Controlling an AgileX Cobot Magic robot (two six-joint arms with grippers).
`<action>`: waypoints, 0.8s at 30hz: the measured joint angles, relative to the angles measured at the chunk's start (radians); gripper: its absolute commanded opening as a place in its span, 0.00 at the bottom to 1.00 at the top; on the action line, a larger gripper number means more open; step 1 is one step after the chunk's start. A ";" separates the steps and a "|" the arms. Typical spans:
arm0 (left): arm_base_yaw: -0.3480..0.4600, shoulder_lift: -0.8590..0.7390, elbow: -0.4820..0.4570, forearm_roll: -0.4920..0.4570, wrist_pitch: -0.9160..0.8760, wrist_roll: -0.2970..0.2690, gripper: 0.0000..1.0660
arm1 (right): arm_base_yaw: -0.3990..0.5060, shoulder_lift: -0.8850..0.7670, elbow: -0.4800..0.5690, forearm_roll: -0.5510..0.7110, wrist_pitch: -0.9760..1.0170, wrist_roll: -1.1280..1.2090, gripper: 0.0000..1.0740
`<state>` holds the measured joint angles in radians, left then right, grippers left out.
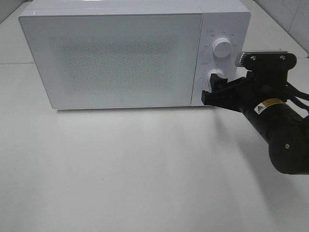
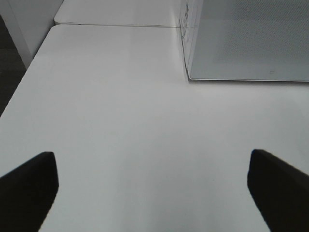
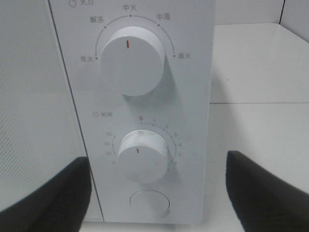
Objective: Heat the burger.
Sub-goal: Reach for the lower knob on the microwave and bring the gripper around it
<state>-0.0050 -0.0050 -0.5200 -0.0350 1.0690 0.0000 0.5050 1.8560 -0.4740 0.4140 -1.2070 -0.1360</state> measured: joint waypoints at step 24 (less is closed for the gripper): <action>0.000 0.000 0.000 0.000 0.000 0.000 0.95 | 0.000 0.161 -0.163 0.021 0.000 -0.015 0.71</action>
<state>-0.0050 -0.0050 -0.5200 -0.0350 1.0690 0.0000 0.5050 2.0170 -0.6370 0.4350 -1.2070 -0.1510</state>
